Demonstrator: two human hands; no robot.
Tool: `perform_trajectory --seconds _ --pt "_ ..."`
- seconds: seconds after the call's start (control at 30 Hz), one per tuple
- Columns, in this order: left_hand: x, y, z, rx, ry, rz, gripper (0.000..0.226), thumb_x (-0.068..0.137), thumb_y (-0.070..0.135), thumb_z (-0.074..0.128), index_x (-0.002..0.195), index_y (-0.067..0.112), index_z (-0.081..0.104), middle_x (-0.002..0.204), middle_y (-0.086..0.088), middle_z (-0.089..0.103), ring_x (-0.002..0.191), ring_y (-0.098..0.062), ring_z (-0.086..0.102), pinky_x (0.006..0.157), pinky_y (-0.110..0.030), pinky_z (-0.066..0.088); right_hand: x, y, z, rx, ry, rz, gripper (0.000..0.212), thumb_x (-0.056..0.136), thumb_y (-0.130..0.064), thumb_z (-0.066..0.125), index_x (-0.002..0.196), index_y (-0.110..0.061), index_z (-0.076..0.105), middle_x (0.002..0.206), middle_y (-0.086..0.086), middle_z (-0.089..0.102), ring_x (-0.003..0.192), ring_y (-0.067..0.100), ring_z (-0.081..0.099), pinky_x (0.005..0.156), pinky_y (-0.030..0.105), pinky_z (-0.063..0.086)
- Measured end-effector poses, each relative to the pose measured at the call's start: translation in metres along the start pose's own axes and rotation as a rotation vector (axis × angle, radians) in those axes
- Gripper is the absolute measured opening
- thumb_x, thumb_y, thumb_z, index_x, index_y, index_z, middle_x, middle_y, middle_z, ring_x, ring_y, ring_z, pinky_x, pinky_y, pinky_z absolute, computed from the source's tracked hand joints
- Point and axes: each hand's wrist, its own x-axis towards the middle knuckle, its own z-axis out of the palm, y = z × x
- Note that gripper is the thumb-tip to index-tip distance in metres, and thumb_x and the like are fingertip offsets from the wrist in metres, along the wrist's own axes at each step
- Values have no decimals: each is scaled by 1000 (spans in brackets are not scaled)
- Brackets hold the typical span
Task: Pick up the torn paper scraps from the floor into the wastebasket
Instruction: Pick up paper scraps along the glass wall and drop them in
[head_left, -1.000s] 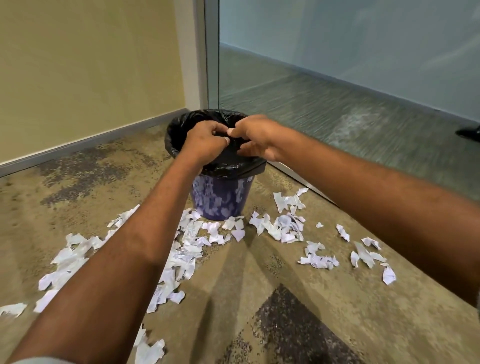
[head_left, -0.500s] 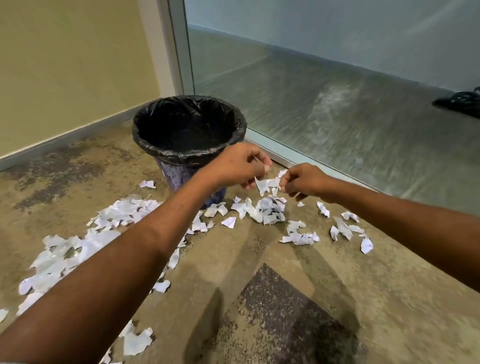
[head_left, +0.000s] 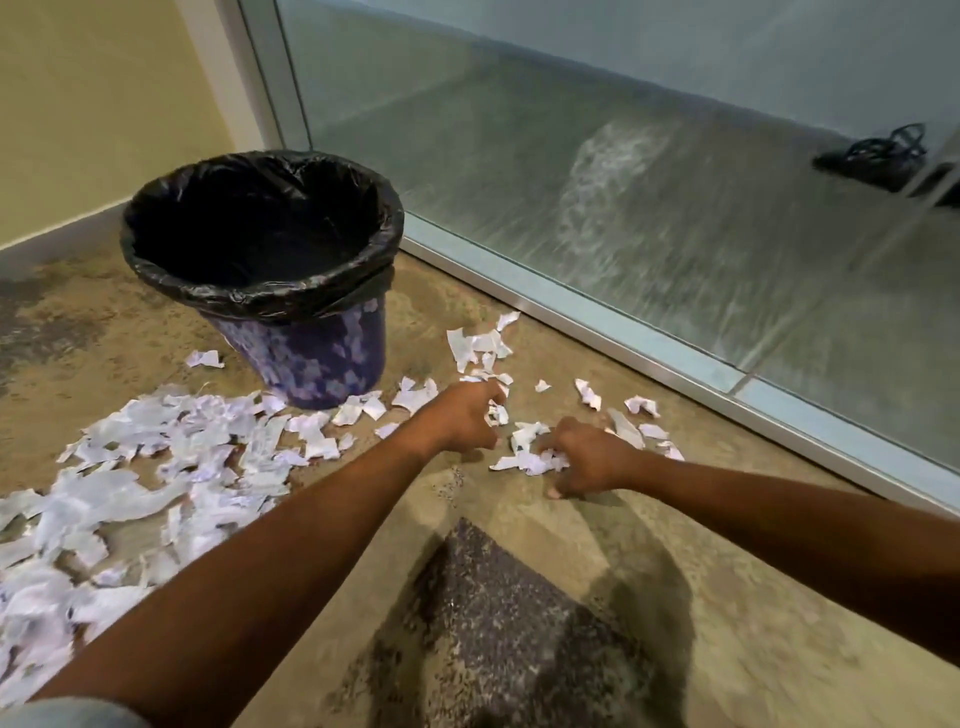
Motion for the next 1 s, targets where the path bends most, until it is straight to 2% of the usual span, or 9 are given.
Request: perform_trajectory --seconds 0.1,0.23,0.33,0.4,0.5,0.6,0.8,0.9,1.0 --pt "13 -4 23 48 -1 -2 75 77 7 83 146 15 56 142 -13 61 122 -29 62 93 -34 56 8 7 15 5 109 -48 50 81 -38 81 127 -26 65 117 6 57 105 25 59 86 36 50" --pt "20 -3 57 84 -19 90 95 69 14 92 154 17 49 148 -12 56 135 -30 54 108 -40 49 15 12 18 88 238 -92 19 78 -15 79 96 -13 73 97 8 66 91 28 65 77 35 49" --pt "29 -2 82 109 -41 134 100 68 23 95 154 20 44 143 -12 51 132 -33 54 104 -47 50 20 18 14 188 294 -46 10 78 -12 82 86 -8 76 85 6 73 77 19 64 68 29 42" --pt "34 -2 96 185 -26 87 94 79 27 89 157 26 37 147 -11 42 130 -35 55 101 -49 52 23 23 10 281 305 -3 11 77 -13 85 83 -12 76 78 -3 72 67 9 59 62 25 39" --pt "39 -4 106 252 82 26 60 96 25 71 151 26 46 149 -10 35 119 -38 63 96 -50 56 27 28 1 375 275 58 17 78 -13 87 83 -23 74 75 -13 69 64 -2 60 60 22 46" --pt "41 -8 110 201 205 24 33 100 15 59 133 18 58 132 -11 49 107 -38 66 88 -51 58 33 28 -12 419 289 78 17 81 -1 82 85 -15 74 75 -8 72 54 -2 62 55 18 49" --pt "41 -18 111 -54 315 -138 15 95 15 64 110 16 67 114 -10 69 106 -31 66 91 -43 57 64 29 -30 198 396 66 16 85 -5 76 100 -12 79 92 2 69 83 19 63 69 29 43" --pt "40 -26 113 -192 290 -202 12 93 15 70 89 23 60 90 -4 71 89 -28 73 80 -42 63 78 29 -34 86 400 89 24 86 -4 77 109 -14 80 100 2 61 88 22 60 70 32 48" --pt "33 -33 111 -336 273 -233 19 95 15 69 81 22 59 74 -1 70 66 -24 76 64 -37 65 88 27 -35 35 344 80 28 86 1 72 107 -15 81 109 4 70 96 25 67 76 39 59"
